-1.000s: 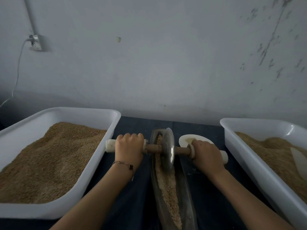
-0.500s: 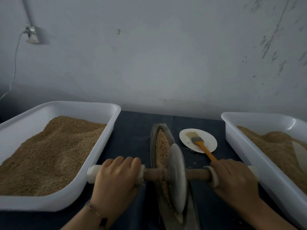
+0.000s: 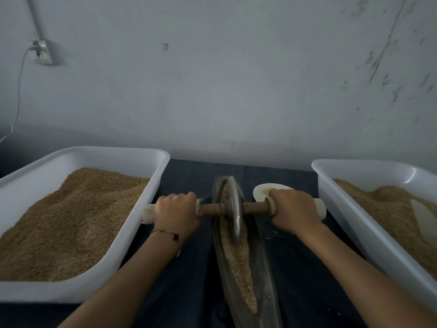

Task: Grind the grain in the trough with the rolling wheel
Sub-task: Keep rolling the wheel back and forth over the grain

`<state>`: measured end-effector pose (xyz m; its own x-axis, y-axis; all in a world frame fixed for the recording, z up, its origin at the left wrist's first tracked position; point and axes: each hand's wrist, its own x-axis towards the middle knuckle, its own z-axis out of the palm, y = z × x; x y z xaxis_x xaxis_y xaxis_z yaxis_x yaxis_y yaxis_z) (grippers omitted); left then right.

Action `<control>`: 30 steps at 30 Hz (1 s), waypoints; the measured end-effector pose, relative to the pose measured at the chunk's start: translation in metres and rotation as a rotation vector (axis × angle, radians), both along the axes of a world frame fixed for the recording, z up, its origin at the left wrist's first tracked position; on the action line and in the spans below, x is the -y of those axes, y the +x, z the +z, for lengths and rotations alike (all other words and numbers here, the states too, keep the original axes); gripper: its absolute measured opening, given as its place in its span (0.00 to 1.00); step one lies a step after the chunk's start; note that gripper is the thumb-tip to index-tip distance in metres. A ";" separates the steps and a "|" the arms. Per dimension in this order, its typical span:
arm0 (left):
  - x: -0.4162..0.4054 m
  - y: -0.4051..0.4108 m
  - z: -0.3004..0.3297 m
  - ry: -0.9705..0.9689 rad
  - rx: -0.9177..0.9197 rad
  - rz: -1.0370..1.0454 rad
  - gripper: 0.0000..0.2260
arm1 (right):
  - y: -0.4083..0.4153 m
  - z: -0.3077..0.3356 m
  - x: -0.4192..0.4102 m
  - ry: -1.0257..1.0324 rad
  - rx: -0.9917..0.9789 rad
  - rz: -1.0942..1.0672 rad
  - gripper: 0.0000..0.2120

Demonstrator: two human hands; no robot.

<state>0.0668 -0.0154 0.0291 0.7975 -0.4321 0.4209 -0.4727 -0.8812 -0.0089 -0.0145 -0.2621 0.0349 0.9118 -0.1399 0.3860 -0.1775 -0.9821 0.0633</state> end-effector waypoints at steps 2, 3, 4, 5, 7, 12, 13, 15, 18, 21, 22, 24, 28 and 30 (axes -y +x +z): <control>-0.005 -0.014 -0.002 -0.008 0.075 -0.026 0.07 | -0.017 -0.015 -0.003 -0.067 0.204 0.076 0.09; -0.009 -0.024 -0.005 -0.018 0.133 -0.056 0.08 | -0.027 -0.023 -0.004 -0.090 0.316 0.115 0.12; -0.012 -0.034 -0.009 -0.039 0.216 -0.085 0.09 | -0.036 -0.033 -0.003 -0.115 0.414 0.144 0.13; -0.015 -0.044 -0.015 -0.056 0.310 -0.095 0.09 | -0.045 -0.043 -0.002 -0.133 0.486 0.166 0.15; -0.022 -0.061 -0.027 -0.053 0.463 -0.087 0.08 | -0.059 -0.058 0.000 -0.162 0.568 0.177 0.19; -0.029 -0.060 -0.037 -0.078 0.525 -0.088 0.09 | -0.064 -0.044 -0.003 -0.227 0.584 0.229 0.17; -0.029 -0.055 -0.036 -0.097 0.502 -0.118 0.10 | -0.060 -0.037 -0.004 -0.227 0.557 0.236 0.17; -0.027 -0.043 -0.034 -0.135 0.424 -0.171 0.11 | -0.048 -0.024 -0.006 -0.220 0.471 0.221 0.15; -0.020 -0.023 -0.029 -0.141 0.239 -0.187 0.13 | -0.026 -0.008 -0.005 -0.188 0.210 0.132 0.13; -0.009 0.003 -0.018 -0.015 0.043 -0.031 0.10 | -0.002 0.004 0.005 -0.087 -0.042 0.023 0.08; -0.006 0.012 -0.015 0.011 -0.001 -0.006 0.10 | 0.006 0.007 0.009 -0.059 -0.089 0.014 0.08; 0.001 0.027 -0.008 0.013 -0.092 0.007 0.10 | 0.022 0.014 0.014 -0.034 -0.182 0.011 0.06; 0.007 0.041 -0.002 0.021 -0.235 0.040 0.10 | 0.043 0.025 0.017 0.028 -0.299 0.009 0.01; 0.007 0.036 0.000 0.008 -0.234 0.059 0.10 | 0.041 0.022 0.016 0.011 -0.231 -0.001 0.03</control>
<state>0.1032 -0.0220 0.0289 0.8969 -0.3845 0.2185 -0.4104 -0.9077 0.0873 0.0262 -0.2778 0.0566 0.9757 -0.1438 0.1654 -0.1603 -0.9829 0.0911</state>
